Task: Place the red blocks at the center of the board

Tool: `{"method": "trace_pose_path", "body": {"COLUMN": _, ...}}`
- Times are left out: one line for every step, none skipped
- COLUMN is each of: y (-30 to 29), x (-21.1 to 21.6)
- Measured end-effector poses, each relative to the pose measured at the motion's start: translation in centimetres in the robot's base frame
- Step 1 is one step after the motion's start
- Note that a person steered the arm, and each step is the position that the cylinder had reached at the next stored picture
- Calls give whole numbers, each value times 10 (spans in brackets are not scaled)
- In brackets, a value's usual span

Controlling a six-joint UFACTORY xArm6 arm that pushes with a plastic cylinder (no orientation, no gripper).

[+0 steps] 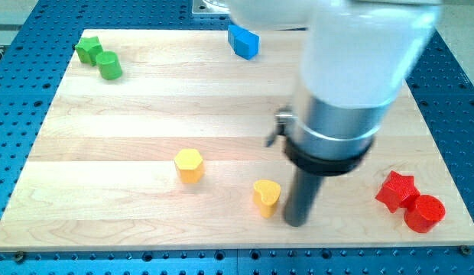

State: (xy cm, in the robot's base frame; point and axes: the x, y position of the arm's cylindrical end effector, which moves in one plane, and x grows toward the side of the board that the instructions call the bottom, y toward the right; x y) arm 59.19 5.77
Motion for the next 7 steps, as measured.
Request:
{"method": "trace_pose_path", "body": {"y": -21, "x": -6}}
{"method": "trace_pose_path", "body": {"y": -19, "x": -6}}
{"method": "trace_pose_path", "body": {"y": -17, "x": -26}}
{"method": "trace_pose_path", "body": {"y": 41, "x": -88}}
{"method": "trace_pose_path", "body": {"y": 104, "x": -100}}
{"method": "trace_pose_path", "body": {"y": 189, "x": -88}}
{"method": "trace_pose_path", "body": {"y": 221, "x": -39}}
